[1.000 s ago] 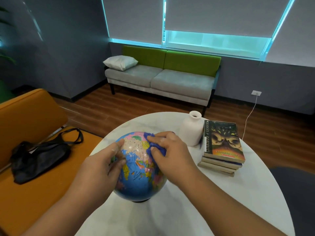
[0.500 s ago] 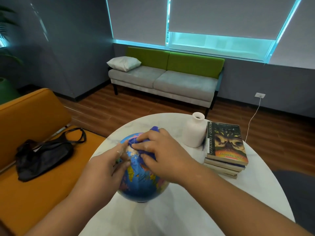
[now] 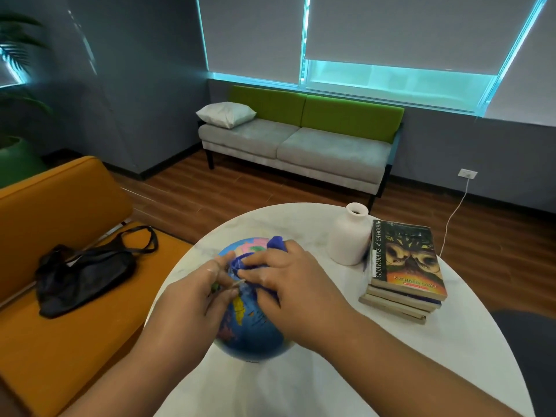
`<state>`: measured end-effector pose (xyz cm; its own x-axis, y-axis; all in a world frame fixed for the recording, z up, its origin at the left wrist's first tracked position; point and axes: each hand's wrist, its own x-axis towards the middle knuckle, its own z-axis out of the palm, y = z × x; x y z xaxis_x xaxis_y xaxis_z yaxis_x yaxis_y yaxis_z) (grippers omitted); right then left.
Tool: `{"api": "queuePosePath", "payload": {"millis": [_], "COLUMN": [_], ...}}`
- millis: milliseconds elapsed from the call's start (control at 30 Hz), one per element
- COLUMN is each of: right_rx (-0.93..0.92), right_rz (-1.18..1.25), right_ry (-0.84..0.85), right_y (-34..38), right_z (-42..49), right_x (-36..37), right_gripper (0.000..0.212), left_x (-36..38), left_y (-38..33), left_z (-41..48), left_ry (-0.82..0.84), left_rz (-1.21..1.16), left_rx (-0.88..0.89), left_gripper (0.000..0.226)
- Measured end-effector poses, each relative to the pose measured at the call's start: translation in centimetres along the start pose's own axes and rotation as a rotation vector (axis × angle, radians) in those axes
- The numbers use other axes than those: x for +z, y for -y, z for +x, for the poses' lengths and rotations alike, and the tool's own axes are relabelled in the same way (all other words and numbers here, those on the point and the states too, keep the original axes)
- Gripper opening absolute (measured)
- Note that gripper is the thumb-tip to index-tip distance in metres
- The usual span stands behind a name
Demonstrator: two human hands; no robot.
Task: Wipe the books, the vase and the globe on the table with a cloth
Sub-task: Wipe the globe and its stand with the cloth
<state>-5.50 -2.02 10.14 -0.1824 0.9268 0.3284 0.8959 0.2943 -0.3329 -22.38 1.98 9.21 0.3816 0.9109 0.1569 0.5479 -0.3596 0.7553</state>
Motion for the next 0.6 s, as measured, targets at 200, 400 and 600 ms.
{"api": "queuePosePath", "payload": {"millis": [200, 400, 600], "right_rx": [-0.147, -0.113, 0.277], "right_rz": [-0.055, 0.056, 0.202], "right_ry": [-0.121, -0.174, -0.248], "right_y": [0.4, -1.3, -2.4], "right_z": [-3.3, -2.1, -1.1], "right_x": [2.2, 1.6, 1.3], "right_gripper": [0.035, 0.034, 0.032], "left_x": [-0.5, -0.6, -0.2], "left_y": [0.5, 0.9, 0.1], "left_z": [0.2, 0.3, -0.1], "left_ry": [0.02, 0.008, -0.038], "left_rz": [0.012, 0.024, -0.034], "left_rx": [0.025, 0.045, -0.019], "left_gripper": [0.024, 0.014, 0.022]}}
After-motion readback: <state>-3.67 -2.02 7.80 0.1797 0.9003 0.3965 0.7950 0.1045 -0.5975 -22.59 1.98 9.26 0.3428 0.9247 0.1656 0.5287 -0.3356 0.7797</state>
